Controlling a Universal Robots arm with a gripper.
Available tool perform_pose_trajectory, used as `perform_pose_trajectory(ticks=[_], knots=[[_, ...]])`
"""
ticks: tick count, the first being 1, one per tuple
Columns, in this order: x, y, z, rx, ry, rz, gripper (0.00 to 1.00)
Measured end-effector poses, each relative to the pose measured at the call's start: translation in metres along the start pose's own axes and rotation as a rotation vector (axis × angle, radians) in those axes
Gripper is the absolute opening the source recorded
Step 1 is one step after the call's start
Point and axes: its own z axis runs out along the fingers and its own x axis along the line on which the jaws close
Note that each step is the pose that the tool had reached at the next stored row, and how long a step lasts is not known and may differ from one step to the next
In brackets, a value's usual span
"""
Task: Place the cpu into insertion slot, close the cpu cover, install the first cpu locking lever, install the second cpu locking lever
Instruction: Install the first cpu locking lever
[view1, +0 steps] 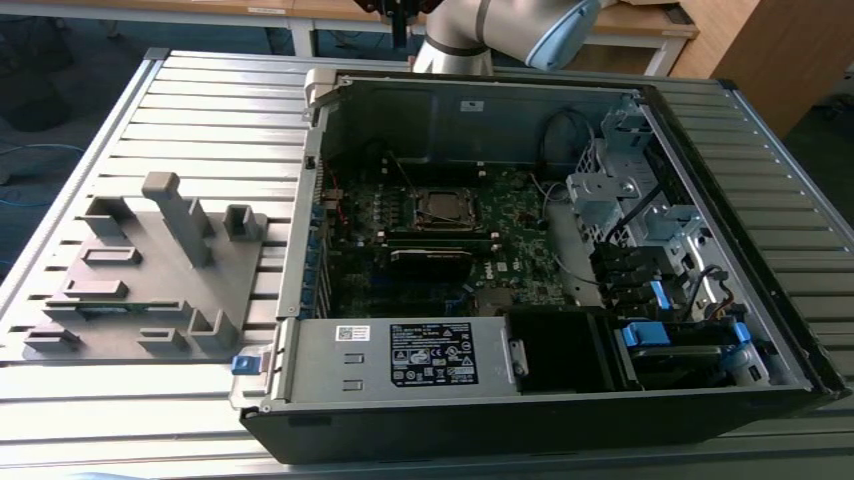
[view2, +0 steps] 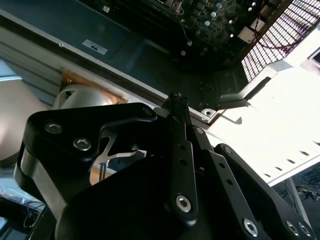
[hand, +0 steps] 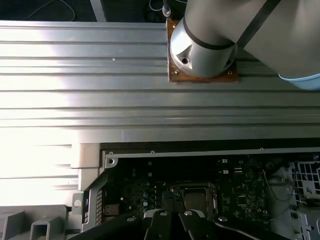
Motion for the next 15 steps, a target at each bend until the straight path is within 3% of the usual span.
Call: perform_pose_trajectory(ticks=[4,10,15], knots=[[0.0003,-0.0009,0.0037,0.0125,0.0000,0.002,0.11],[0.0004,-0.0015,0.0060,0.0394,0.0041,0.010,0.11],[0.0004,-0.0015,0.0060,0.0399,0.0041,0.009,0.11]])
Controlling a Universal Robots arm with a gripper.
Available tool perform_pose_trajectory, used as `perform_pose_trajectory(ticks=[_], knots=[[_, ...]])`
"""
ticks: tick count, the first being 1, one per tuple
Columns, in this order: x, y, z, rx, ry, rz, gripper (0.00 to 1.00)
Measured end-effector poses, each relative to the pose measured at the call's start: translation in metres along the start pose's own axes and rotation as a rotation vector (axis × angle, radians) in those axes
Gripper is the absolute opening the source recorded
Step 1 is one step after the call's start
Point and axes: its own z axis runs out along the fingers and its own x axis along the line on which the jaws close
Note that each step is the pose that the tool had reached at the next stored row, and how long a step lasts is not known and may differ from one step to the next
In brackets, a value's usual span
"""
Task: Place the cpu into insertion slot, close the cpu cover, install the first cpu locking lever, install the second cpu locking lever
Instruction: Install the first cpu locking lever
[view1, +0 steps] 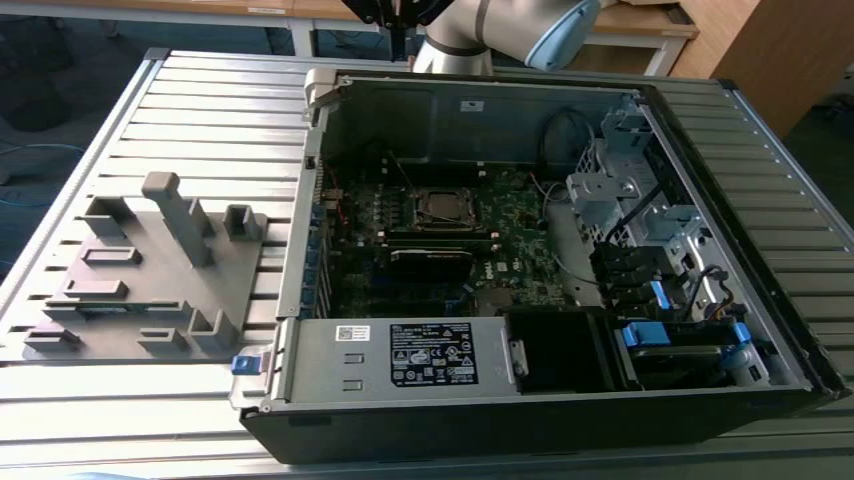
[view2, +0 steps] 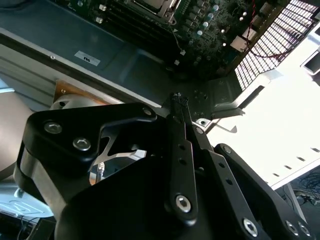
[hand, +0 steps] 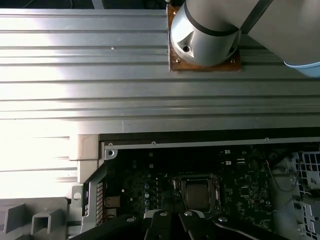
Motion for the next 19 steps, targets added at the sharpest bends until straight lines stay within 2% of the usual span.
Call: perform_pose_trajectory(ticks=[2,9,19], knots=[[0.0001,-0.0003,0.0019,0.0023,-0.0001,0.000,0.11],[0.0004,-0.0016,0.0080,0.0287,0.0006,-0.001,0.11],[0.0004,-0.0017,0.0085,0.0292,0.0007,-0.001,0.11]])
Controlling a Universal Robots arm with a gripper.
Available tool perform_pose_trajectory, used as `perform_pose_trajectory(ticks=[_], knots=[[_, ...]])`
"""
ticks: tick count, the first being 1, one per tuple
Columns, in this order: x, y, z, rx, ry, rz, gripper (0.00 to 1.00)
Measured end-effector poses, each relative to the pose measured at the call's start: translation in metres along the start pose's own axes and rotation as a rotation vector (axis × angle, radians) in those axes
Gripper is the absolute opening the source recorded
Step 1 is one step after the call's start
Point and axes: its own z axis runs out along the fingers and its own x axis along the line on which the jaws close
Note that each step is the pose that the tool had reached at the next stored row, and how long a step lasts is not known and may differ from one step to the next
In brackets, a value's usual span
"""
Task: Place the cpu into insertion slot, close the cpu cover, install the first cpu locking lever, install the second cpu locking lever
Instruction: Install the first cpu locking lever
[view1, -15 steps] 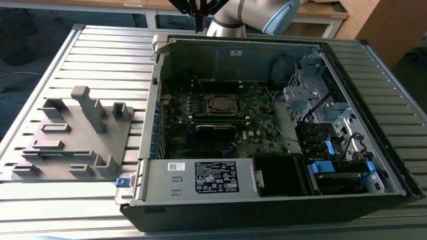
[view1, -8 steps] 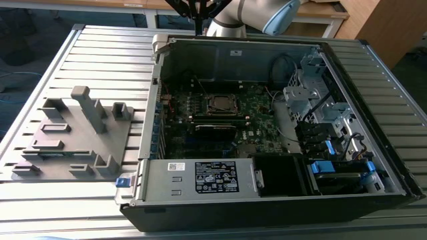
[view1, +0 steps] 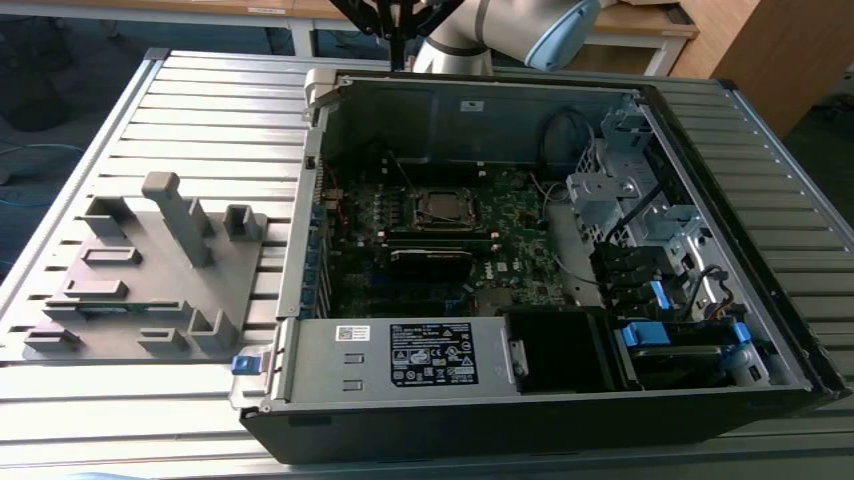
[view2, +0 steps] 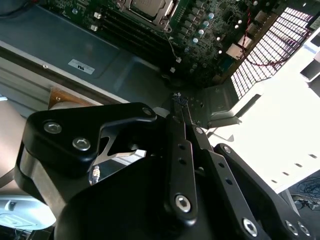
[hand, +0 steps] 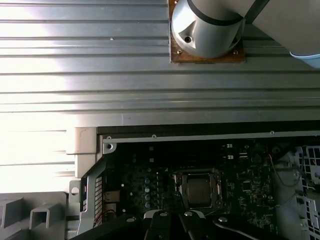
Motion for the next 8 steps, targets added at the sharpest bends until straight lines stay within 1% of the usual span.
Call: perform_pose_trajectory(ticks=[2,8], knots=[[0.0001,-0.0004,0.0022,-0.0001,0.0000,0.000,0.11],[0.0006,-0.0022,0.0127,-0.0001,-0.0001,0.000,0.11]])
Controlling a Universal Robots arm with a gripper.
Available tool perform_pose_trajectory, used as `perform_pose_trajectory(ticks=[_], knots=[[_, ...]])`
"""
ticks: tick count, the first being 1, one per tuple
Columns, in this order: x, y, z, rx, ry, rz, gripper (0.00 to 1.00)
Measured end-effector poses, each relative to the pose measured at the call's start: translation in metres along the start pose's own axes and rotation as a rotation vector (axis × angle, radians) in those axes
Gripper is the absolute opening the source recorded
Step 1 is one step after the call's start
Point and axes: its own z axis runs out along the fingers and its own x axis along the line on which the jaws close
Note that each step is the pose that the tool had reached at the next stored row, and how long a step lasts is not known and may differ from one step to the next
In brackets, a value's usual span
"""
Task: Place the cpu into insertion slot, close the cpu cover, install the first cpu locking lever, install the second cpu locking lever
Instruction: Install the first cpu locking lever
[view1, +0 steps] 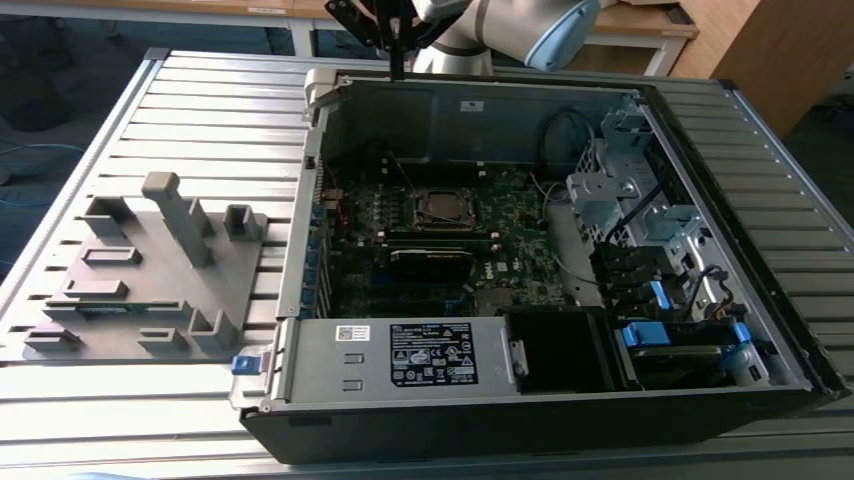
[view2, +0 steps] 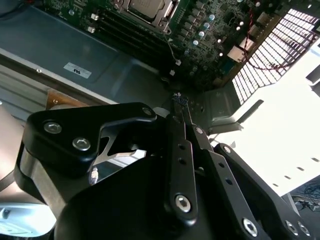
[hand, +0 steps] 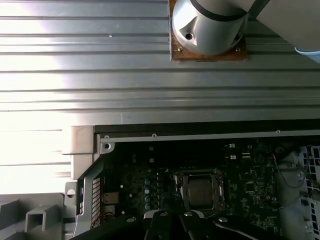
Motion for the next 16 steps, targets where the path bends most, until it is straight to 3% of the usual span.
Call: perform_pose_trajectory(ticks=[15,16], knots=[[0.0001,-0.0004,0.0021,0.0002,0.0001,0.000,0.11],[0.0001,-0.0004,0.0024,0.0031,0.0001,0.000,0.11]])
